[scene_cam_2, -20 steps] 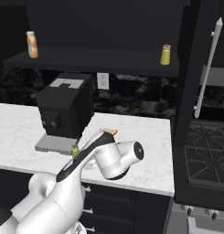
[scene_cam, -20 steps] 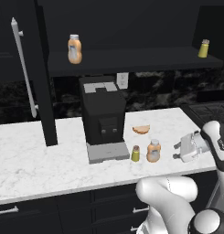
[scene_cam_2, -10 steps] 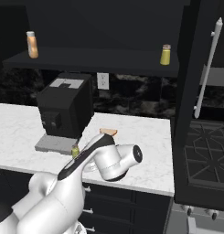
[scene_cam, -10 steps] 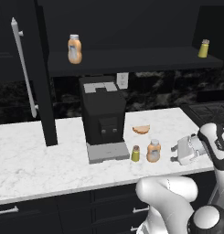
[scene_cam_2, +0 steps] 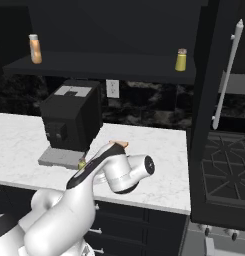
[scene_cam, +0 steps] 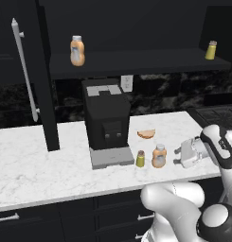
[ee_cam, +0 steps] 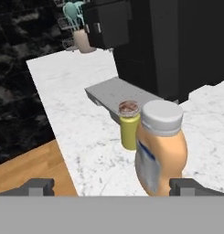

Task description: Put the shaker and condiment bottle from the counter next to their counterparts in the cabinet.

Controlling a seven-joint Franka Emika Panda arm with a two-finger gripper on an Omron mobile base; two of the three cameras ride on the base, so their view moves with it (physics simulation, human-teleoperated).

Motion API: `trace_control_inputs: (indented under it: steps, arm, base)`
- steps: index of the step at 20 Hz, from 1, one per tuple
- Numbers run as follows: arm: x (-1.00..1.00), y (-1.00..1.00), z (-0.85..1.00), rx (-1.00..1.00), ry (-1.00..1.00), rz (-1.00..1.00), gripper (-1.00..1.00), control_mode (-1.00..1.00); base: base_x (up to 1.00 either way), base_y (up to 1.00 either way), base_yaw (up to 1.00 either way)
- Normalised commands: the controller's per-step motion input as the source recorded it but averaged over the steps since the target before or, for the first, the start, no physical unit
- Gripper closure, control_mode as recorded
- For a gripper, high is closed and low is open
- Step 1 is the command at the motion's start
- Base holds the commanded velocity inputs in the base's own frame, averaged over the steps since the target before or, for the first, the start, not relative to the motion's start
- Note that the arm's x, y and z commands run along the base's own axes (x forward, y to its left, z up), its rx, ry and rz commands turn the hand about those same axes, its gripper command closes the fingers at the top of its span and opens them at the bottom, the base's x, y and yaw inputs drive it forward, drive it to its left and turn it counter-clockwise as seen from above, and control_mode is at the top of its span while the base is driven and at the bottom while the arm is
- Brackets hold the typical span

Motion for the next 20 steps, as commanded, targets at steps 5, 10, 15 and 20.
trace_control_inputs:
  steps: [5,10,15,20]
  arm:
    - [0.12,0.00,-0.03,0.04,0.00,0.00,-1.00,-1.00]
    - [0.11,0.00,-0.05,0.04,0.00,0.00,-1.00,-1.00]
    - [0.07,0.00,-0.04,0.03,0.00,0.00,-1.00,-1.00]
    - [0.07,0.00,-0.07,0.01,0.00,0.00,-1.00,-1.00]
  base:
    - [0.00,0.00,0.00]
    - [0.00,0.00,0.00]
    - [0.00,0.00,0.00]
    - [0.00,0.00,0.00]
